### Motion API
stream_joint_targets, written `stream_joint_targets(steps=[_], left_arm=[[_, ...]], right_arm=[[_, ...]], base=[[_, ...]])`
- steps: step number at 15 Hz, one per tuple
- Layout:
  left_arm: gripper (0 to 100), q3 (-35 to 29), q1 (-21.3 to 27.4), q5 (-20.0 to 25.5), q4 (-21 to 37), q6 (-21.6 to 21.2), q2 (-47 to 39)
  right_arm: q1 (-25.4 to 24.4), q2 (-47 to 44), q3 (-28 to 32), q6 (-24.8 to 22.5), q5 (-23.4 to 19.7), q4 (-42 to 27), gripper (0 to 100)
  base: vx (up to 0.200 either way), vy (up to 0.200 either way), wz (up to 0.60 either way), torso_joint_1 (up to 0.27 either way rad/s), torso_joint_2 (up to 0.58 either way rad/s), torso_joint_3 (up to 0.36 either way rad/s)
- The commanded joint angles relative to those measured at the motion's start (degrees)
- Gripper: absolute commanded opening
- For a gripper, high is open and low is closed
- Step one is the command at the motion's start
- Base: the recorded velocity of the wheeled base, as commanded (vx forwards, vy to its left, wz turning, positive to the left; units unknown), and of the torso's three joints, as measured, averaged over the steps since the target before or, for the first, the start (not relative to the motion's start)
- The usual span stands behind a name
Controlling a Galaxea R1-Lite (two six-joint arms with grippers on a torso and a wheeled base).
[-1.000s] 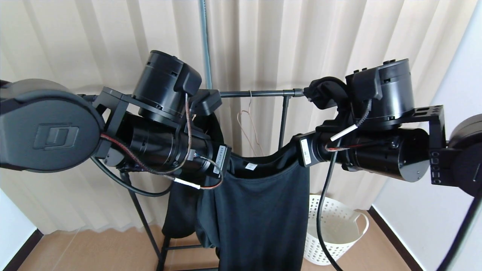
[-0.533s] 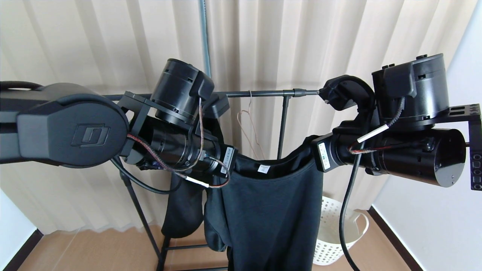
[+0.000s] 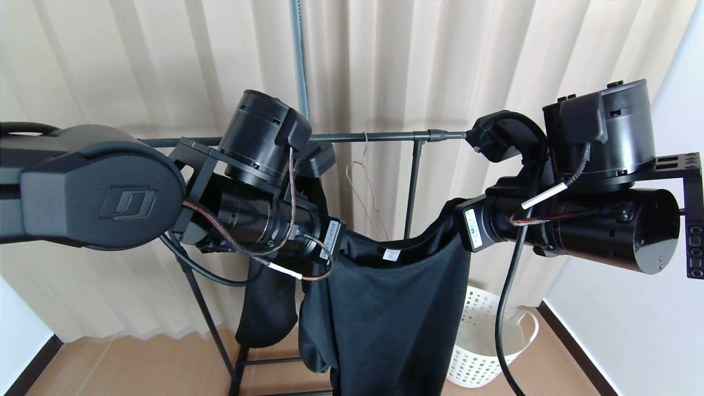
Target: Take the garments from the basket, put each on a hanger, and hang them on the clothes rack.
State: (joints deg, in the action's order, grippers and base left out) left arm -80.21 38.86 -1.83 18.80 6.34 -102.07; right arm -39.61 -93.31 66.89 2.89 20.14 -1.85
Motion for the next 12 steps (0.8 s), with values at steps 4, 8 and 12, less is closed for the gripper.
stream_joint_targets(steps=[4,8,12], left_arm=[[100,2.3,0.1,0.3,0.0,-0.2,2.6],[100,8.2,0.2,0.3,-5.3,-0.4,4.6],[100,16.6,0.1,0.2,-22.8,-0.5,3.8]], right_arm=[[0.3,-0.1,-0.5,-0.7,-0.1,0.1,0],[3.2,2.0,-3.9,-6.7,-0.2,0.2,0],[5.1,4.9,-7.5,-12.8,-1.4,0.4,0]], base=[[0.0,0.0,0.0,0.0,0.0,0.0],[0.0,0.0,0.0,0.0,0.0,0.0],[0.0,0.0,0.0,0.0,0.0,0.0]])
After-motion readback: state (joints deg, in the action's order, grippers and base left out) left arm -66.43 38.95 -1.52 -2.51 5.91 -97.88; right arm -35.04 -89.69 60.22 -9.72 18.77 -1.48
